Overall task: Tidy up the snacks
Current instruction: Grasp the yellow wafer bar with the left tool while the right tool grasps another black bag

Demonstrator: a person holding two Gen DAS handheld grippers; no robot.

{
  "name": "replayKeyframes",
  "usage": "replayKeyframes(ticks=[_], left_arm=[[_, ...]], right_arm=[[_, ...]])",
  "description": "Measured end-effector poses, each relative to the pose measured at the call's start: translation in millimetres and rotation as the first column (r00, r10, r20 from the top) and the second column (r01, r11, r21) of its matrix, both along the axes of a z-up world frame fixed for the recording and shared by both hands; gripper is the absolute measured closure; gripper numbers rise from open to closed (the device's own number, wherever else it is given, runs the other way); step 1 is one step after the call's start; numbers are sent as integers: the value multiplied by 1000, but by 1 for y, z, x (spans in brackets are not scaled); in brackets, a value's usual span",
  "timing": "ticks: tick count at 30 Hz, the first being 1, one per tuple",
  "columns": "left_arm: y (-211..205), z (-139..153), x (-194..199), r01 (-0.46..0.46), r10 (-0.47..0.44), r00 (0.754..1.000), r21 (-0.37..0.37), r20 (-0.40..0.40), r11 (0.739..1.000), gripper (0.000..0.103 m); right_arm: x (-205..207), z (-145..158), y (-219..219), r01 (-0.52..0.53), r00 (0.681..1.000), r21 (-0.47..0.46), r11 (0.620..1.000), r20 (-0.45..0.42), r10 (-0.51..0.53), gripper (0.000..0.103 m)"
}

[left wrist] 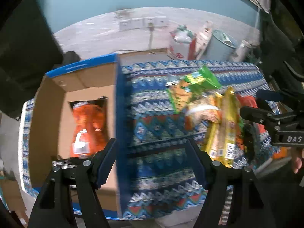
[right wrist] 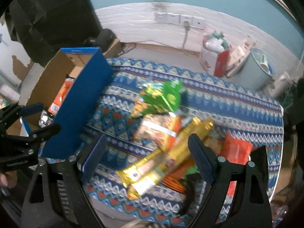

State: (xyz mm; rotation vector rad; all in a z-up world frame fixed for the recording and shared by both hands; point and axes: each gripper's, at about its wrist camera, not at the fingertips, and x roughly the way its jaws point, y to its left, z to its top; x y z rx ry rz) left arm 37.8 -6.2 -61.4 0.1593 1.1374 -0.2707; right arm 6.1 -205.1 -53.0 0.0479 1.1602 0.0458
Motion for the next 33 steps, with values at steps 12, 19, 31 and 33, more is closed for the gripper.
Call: replayKeyframes(ticks=[12,19,31,33], left_arm=[[-65,-21,-12,125,-124,991,19,-41,992,29],[-90,-38,-12,154,-152,985,11,-81,988,29],[-111,-65,-11,185,-180,975,34,-129,982,29],[-114,-69,-9,184,-179,974,28,-136,983,29]], right_arm=[[-47,-39,-71,147,985,-10,989,-94,-148,16],[-62,-65,-85,167,973,-21,986,-157,-168,16],[-69,-107,-95,188,946,-25,982,-264,-188,16],[-71,-114,-99,195,941,-19,981,-278,-192,16]])
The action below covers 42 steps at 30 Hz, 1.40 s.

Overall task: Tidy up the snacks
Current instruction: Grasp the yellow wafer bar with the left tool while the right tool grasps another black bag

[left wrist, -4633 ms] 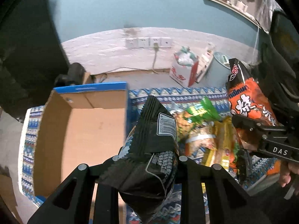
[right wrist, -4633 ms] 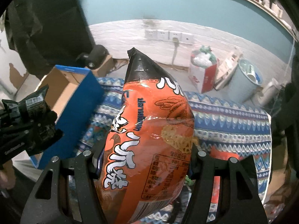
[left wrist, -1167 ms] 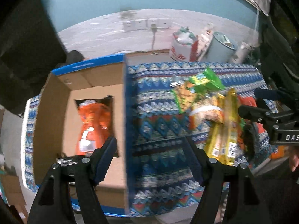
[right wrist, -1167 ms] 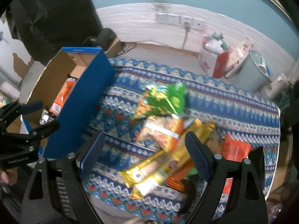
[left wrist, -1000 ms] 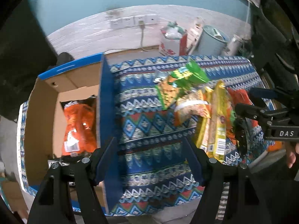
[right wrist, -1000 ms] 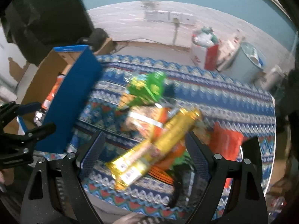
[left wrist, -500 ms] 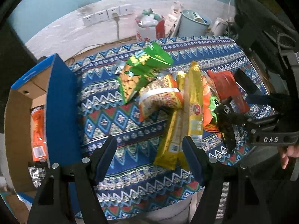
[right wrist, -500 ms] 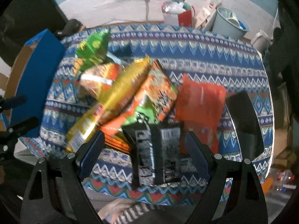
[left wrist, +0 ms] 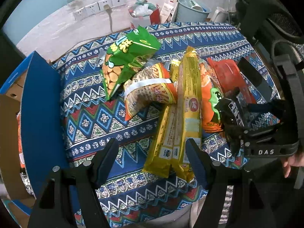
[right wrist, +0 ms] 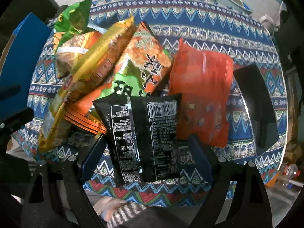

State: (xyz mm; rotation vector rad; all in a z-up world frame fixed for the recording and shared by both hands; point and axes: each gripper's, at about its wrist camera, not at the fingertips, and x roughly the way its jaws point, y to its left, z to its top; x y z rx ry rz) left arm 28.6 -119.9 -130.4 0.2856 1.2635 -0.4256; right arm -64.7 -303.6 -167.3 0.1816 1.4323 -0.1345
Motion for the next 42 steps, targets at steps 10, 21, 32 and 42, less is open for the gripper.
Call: replayKeyframes(ticks=[10,21,32,42], left_arm=[[-10,-11,10,-5,5,1000,-10,-22,1000,29],[-35,-16,26,-12,11,999,-30,-31,999,29],[-68,-35,28,15,-14,997,3,-69,1000,29],[-87,-54,36,26,-24,998,31,-60,999,33]], right_arm=[[1,-19,-1,-16,1000,24,1000,-3,16,40],[5,19,-26,20,993,-26,999,121,-17,46],[21,24,-45,61,987,-50,997,151,-53,46],[15,29,-61,96,981,-1,995,168,-95,46]])
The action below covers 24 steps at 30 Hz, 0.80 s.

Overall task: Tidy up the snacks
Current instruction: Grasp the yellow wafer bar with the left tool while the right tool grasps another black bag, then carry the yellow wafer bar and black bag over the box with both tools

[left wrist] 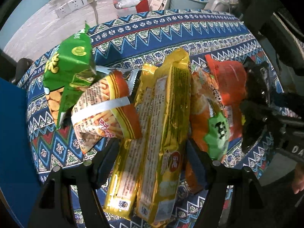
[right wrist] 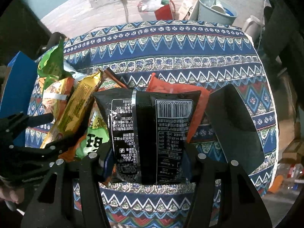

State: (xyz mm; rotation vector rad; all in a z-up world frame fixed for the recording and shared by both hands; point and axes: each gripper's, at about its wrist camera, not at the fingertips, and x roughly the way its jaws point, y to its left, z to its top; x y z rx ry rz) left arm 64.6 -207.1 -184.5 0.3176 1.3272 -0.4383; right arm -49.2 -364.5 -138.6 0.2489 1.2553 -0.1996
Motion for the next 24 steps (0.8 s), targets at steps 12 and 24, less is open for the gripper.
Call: replayKeyframes(ticks=[12,24], left_arm=[[-7,6,-19,71,-76,990,48,121,996,64],[16,29,-29,75,-72,990,-17,122,997,76]], right_arm=[[0,-1,-1,-16,1000,22,1000,-1,16,46],[4,4,4,-34,999,11,999,1,34,46]])
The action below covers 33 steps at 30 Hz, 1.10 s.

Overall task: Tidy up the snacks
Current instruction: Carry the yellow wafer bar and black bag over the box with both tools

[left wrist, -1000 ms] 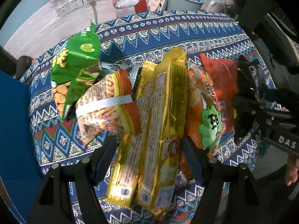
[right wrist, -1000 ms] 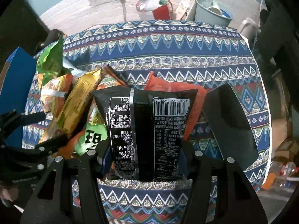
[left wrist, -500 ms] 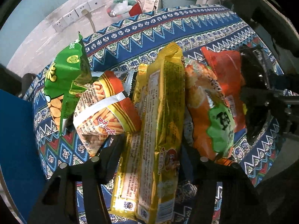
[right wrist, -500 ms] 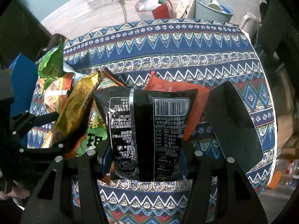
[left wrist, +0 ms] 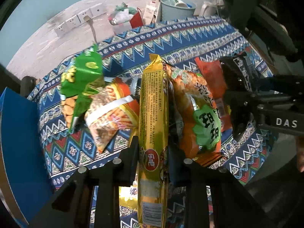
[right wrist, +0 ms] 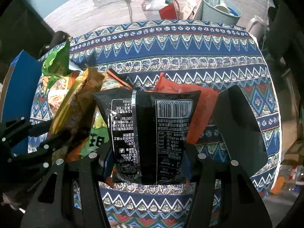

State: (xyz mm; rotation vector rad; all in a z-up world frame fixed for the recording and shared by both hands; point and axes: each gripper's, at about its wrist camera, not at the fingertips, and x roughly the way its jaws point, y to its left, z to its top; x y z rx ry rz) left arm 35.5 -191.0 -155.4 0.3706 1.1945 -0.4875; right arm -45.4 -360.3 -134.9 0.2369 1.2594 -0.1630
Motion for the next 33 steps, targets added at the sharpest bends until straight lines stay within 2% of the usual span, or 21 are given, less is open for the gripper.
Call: replayKeyframes(ticks=[8,17,33], left_arm=[[27,34,-1,-34,37,998,-62,51,998,76],[63,64,3,-88,96,990,-81,103,993,76],[134,105,11,-201,219,955,-108,198,974,76]], right_arm=[[5,20,10,-21,999,-30,999,38,22,46],[12,44,29,-37,995,-57,998,86,42,46],[38,77,87,-147,976,-91,985,151,159,46]])
